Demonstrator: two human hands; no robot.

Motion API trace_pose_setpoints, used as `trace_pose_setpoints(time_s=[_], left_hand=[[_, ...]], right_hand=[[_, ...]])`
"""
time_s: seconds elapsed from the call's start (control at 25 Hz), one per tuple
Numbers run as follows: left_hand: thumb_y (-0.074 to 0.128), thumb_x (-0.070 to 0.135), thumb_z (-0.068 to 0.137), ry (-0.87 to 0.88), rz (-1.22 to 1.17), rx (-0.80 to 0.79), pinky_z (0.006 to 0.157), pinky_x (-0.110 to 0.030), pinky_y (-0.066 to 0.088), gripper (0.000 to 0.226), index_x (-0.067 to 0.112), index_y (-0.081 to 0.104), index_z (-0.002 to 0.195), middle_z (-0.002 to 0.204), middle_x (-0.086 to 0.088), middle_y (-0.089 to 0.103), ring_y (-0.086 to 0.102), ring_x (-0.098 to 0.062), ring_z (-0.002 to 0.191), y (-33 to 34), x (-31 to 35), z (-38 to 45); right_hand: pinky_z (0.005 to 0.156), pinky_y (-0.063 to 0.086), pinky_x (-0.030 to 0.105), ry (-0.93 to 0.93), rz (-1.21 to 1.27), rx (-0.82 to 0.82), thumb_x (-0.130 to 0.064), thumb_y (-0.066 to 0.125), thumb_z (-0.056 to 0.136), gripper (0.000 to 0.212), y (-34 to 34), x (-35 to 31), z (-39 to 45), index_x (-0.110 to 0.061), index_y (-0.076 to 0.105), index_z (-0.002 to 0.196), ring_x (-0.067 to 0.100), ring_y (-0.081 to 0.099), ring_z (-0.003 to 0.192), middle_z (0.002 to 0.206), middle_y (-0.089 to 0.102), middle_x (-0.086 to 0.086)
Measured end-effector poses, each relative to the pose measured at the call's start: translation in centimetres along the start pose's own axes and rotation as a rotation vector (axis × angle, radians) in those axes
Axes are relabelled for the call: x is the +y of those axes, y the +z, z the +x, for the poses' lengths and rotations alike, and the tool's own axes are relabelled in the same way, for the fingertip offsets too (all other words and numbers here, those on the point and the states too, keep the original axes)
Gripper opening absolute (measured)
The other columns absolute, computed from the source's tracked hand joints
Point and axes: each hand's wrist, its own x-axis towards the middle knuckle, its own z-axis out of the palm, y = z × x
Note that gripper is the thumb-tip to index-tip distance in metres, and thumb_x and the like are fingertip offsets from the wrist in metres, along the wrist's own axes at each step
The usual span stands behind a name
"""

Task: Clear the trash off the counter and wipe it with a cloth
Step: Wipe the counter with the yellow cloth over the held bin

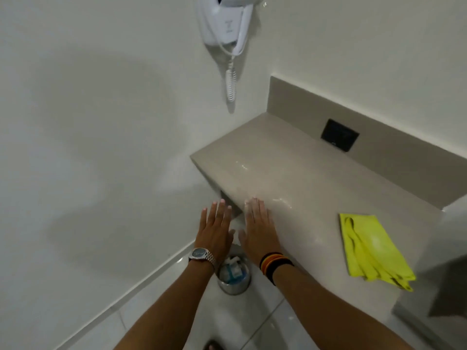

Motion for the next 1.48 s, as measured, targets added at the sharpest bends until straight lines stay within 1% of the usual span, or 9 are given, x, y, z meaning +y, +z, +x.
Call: trace_pose_setpoints(time_s=[0.24,0.4,0.56,0.72,0.88,1.0,1.12,1.32,1.48], left_hand=[[0.034,0.042,0.106,-0.09,-0.062,-0.189,0.125,-0.05,-0.009,0.068,0.014,0.008,0.161,0.171,-0.014,-0.004,-0.002,-0.033,0.159,7.8,-6.3,-4.1],[0.042,0.04,0.103,-0.143,-0.15,-0.298,0.128,-0.052,0.003,0.07,0.014,0.013,0.161,0.17,-0.013,0.005,0.007,-0.033,0.158,15.3,-7.7,-5.4],[0.035,0.041,0.106,-0.28,-0.218,-0.406,0.13,-0.049,0.005,0.07,0.015,0.003,0.162,0.171,-0.012,-0.005,-0.004,-0.03,0.159,24.1,-9.0,-3.8],[0.036,0.038,0.106,-0.319,-0.278,-0.426,0.129,-0.048,0.015,0.069,0.014,0.002,0.161,0.171,-0.012,-0.004,-0.001,-0.029,0.159,33.9,-9.8,0.1],[0.049,0.037,0.102,-0.595,-0.509,-0.43,0.113,-0.052,0.045,0.073,0.012,0.012,0.16,0.165,-0.017,0.028,0.034,-0.034,0.15,43.8,-9.6,2.6],[0.054,0.033,0.099,-0.847,-0.68,-0.423,0.079,-0.042,0.059,0.047,0.011,0.046,0.14,0.123,-0.017,0.07,0.069,-0.036,0.104,48.0,-9.7,3.0],[0.054,0.029,0.1,-1.039,-0.858,-0.41,0.079,-0.044,0.064,0.028,0.008,0.064,0.115,0.109,-0.019,0.074,0.074,-0.038,0.09,48.4,-10.0,2.3],[0.063,0.02,0.095,-1.269,-1.062,-0.313,0.067,-0.05,0.067,0.022,0.004,0.068,0.11,0.093,-0.015,0.077,0.078,-0.03,0.072,39.5,-10.9,-2.9],[0.062,0.021,0.092,-1.369,-1.193,-0.279,0.067,-0.048,0.066,0.026,0.001,0.071,0.105,0.102,-0.024,0.076,0.077,-0.036,0.077,24.1,-11.2,-7.4]], right_hand=[[0.123,0.013,0.045,-0.088,0.078,-0.213,-0.034,0.033,0.099,0.066,9.8,-3.2,-0.2,-0.011,0.008,0.155,0.028,-0.001,0.152,0.165,-0.001,0.013],[0.122,0.018,0.045,0.106,0.145,-0.363,-0.032,0.047,0.096,0.071,17.8,-0.8,0.2,-0.014,0.01,0.154,0.029,0.007,0.152,0.164,0.004,0.013],[0.119,0.027,0.044,0.251,0.234,-0.502,-0.031,0.049,0.096,0.074,27.3,2.5,1.1,-0.016,0.006,0.155,0.03,0.008,0.151,0.164,0.005,0.012],[0.116,0.03,0.04,0.375,0.319,-0.532,-0.029,0.052,0.096,0.078,37.6,5.2,2.7,-0.011,0.004,0.155,0.03,0.014,0.15,0.164,0.008,0.015],[0.118,0.029,0.043,0.77,0.482,-0.477,-0.024,0.056,0.095,0.086,47.0,7.7,2.9,-0.01,-0.005,0.155,0.035,0.02,0.148,0.164,-0.001,0.015],[0.102,0.044,0.038,1.065,0.526,-0.377,-0.018,0.052,0.097,0.071,50.6,10.0,2.3,-0.012,0.012,0.155,0.035,0.049,0.132,0.158,0.029,0.017],[0.082,0.05,0.032,1.164,0.568,-0.403,-0.013,0.051,0.097,0.032,50.7,10.2,2.4,-0.007,0.057,0.128,0.033,0.063,0.11,0.127,0.063,0.017],[0.092,0.051,0.041,0.976,0.487,-0.452,-0.018,0.05,0.096,0.031,41.8,5.5,2.0,-0.007,0.062,0.122,0.036,0.061,0.112,0.124,0.065,0.017],[0.084,0.052,0.034,0.821,0.6,-0.426,-0.023,0.049,0.094,0.028,27.5,-0.3,0.2,-0.014,0.066,0.114,0.034,0.064,0.104,0.116,0.069,0.014]])
